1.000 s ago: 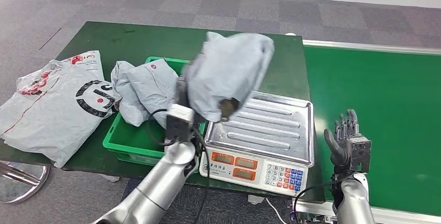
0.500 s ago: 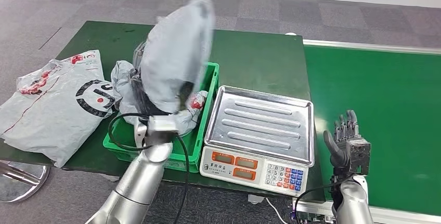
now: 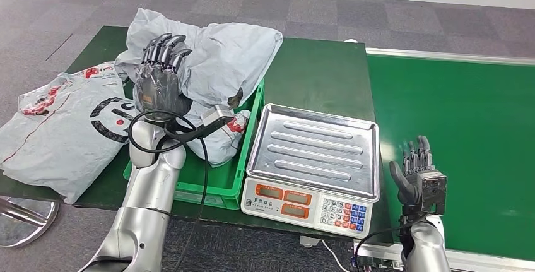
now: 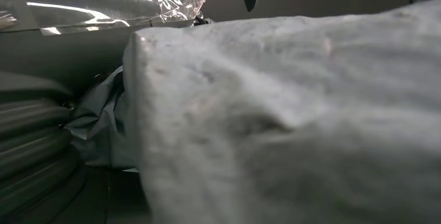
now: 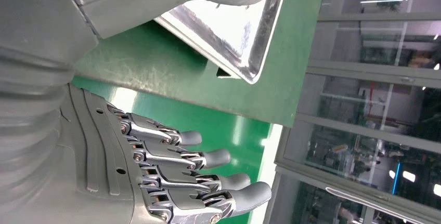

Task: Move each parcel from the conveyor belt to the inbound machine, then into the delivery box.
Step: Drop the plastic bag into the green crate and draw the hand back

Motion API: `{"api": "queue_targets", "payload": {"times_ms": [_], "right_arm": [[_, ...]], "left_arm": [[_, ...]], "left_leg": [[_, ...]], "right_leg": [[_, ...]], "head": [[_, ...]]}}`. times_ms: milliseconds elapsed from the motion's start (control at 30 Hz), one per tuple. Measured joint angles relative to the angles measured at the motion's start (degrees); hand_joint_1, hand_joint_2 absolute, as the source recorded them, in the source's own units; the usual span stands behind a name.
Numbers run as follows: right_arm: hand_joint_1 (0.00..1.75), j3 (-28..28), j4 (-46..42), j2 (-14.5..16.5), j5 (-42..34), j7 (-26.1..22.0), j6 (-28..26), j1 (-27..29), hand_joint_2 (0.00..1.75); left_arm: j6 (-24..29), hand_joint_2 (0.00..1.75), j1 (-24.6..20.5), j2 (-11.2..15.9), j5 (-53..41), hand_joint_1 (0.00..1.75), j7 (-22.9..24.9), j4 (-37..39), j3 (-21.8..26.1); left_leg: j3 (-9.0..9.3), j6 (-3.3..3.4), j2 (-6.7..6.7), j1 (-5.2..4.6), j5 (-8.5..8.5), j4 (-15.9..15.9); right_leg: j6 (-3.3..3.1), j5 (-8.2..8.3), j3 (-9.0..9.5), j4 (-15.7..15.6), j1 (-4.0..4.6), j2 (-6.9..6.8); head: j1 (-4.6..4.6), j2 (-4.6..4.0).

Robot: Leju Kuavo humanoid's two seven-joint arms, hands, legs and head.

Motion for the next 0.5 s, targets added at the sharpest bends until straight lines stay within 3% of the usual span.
{"api": "queue_targets", "payload": {"times_ms": [133, 233, 300, 367, 500], "right_arm": [[0.00, 0.00, 0.00, 0.00, 0.01, -0.01, -0.01, -0.01, 1.75], [0.00, 0.00, 0.00, -0.04, 0.09, 0.00, -0.05, -0.20, 1.75], [0.00, -0.01, 0.00, -0.18, 0.25, 0.00, -0.07, -0.37, 1.75], [0.00, -0.05, 0.00, -0.43, 0.45, 0.00, -0.12, -0.35, 1.75], [0.00, -0.39, -0.30, -0.77, 0.79, -0.01, -0.38, 0.26, 1.75]], "left_arm": [[-0.03, 1.75, -0.61, 0.08, -1.08, 1.75, 2.29, 1.30, 0.72], [-2.66, 1.75, -2.59, 1.49, -5.44, 1.75, 14.39, 5.89, 0.16], [-8.23, 1.75, -4.62, 3.65, -8.05, 1.75, 24.59, 10.44, -1.59], [-15.53, 1.75, -6.51, 5.78, -9.80, 1.75, 31.13, 14.78, -3.73], [-29.41, 1.75, -9.94, 7.91, -13.18, 1.75, 35.77, 23.49, -8.21]], "left_leg": [[-0.01, 0.01, -0.01, -0.01, -0.01, 0.00], [0.00, 0.00, -0.02, -0.01, -0.01, 0.00], [0.03, -0.04, 0.04, 0.00, 0.02, 0.00], [0.05, -0.11, 0.10, 0.02, 0.08, 0.00], [0.03, -0.15, 0.05, 0.05, 0.13, 0.00]], "right_leg": [[0.00, 0.00, -0.01, 0.00, -0.01, -0.01], [0.00, 0.00, -0.02, -0.01, 0.00, -0.04], [-0.04, 0.03, -0.04, -0.01, 0.01, 0.00], [-0.10, 0.08, -0.08, -0.01, 0.03, 0.05], [-0.12, 0.10, -0.09, 0.00, 0.05, 0.05]], "head": [[0.00, 0.00], [0.00, 0.00], [0.00, 0.00], [0.00, 0.00], [0.00, 0.00]]}}
